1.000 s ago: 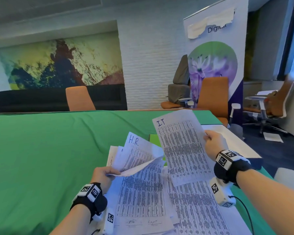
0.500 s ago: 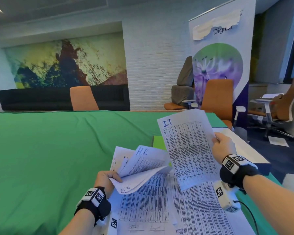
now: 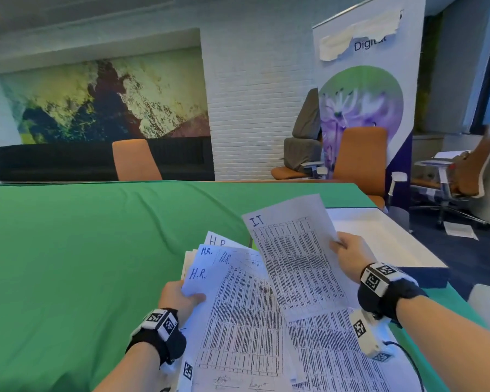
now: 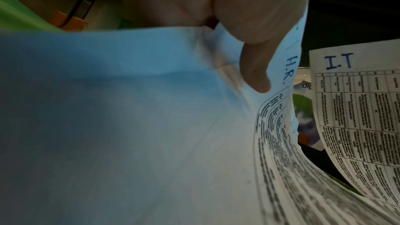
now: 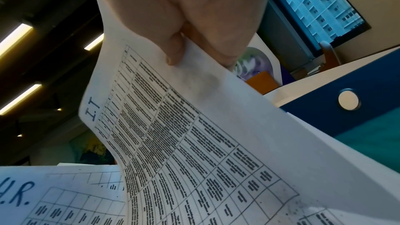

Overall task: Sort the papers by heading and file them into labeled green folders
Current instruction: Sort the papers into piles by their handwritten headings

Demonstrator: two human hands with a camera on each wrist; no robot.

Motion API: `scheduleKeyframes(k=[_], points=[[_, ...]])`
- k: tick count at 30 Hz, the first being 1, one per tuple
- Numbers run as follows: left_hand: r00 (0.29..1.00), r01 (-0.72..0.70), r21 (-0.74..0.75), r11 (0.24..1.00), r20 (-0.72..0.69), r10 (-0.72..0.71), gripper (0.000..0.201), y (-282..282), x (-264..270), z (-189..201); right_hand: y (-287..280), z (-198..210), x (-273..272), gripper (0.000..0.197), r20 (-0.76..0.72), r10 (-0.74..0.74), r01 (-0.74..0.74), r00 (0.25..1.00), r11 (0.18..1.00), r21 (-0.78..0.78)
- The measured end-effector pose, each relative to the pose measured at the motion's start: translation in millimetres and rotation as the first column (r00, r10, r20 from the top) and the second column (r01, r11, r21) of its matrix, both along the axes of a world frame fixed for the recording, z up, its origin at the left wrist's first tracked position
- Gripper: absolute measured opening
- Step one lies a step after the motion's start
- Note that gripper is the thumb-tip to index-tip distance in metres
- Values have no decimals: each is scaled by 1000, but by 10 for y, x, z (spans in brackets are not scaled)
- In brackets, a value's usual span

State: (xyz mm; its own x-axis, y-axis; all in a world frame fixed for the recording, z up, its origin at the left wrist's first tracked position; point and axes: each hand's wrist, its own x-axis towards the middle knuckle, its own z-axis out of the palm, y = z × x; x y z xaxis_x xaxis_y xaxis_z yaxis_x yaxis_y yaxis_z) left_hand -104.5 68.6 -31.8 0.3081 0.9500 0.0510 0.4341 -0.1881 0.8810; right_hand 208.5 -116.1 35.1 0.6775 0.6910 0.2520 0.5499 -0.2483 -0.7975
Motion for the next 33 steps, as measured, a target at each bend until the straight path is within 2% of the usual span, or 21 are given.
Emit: scheduleKeyframes(k=[4,11,13,16,20,22,24,26,27,29,31,33], points=[[998,-42,-26,999,49,43,5,-2,24,24,-11,73,22,17,47,-18,17,999,1000,16],[994,6,-65,998,109,1,14,19,-105,41,-74,186,33,17,5,-58,57,998,996,64],[998,8,-40,999,63,-5,9,-50,-93,55,-97,143,-6,16,-15,-53,53,998,997,62],[1000,-2,-23,1000,-11,1,16,-93,-47,44,-122,86,-66,17,-20,-42,42,999,998,49],[998,-64,-11,998,25,64,10,-51,-51,102,-129,106,-34,25,14,-98,98,995,995,-27],[997,-66,1,998,42,66,14,-14,-102,167,-154,146,6,25,38,-123,127,992,986,-110],[993,-67,-6,998,97,68,20,7,-158,261,-193,204,19,19,52,-163,169,985,976,-139],[970,-75,-16,997,230,77,24,-44,-185,417,-219,275,8,16,57,-220,224,974,971,-79],[938,-49,-35,998,341,58,32,-98,-187,519,-217,303,9,19,51,-244,246,968,969,-30],[829,91,-172,981,559,21,44,-231,-185,720,-187,351,8,25,15,-267,266,964,963,51],[807,164,-234,958,590,6,32,-287,-183,809,-126,396,-5,22,-6,-260,260,965,962,80],[812,161,-213,964,584,-7,15,-313,-194,855,-50,417,-20,24,-1,-228,227,974,971,81]])
